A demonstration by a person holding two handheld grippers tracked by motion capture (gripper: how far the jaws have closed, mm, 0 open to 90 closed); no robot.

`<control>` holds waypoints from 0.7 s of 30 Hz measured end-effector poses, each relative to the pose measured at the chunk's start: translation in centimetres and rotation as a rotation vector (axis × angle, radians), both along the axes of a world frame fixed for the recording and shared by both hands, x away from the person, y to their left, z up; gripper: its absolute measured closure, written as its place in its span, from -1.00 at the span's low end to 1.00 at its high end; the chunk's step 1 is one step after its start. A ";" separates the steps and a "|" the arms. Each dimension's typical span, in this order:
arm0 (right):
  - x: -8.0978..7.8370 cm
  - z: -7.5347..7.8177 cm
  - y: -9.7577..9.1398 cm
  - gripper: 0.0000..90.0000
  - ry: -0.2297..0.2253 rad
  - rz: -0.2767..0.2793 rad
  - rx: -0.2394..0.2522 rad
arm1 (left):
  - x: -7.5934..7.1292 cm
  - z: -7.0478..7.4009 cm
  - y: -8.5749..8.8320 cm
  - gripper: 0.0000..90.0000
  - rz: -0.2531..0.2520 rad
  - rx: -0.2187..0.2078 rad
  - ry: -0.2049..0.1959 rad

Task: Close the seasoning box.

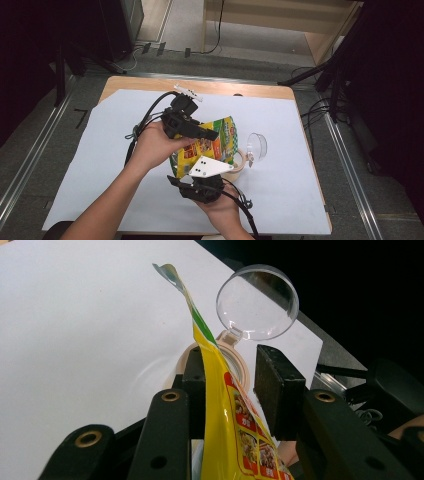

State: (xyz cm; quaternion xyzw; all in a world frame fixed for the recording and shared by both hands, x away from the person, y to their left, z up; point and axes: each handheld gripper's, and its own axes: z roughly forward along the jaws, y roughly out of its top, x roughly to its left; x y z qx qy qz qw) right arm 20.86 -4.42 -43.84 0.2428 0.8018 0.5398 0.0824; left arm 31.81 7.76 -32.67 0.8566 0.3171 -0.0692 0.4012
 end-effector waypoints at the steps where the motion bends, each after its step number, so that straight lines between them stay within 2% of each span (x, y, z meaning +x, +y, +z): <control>1: 0.0 0.0 0.0 0.39 -0.002 0.001 -0.002 | 0.0 0.0 0.0 0.53 0.002 0.000 -0.002; 6: 0.1 0.1 0.0 0.39 -0.015 0.001 -0.011 | -0.2 0.1 0.1 0.53 0.005 -0.002 -0.011; 21: -0.1 0.1 0.1 0.41 -0.012 0.005 -0.013 | 0.1 -0.1 0.2 0.57 0.006 -0.006 0.008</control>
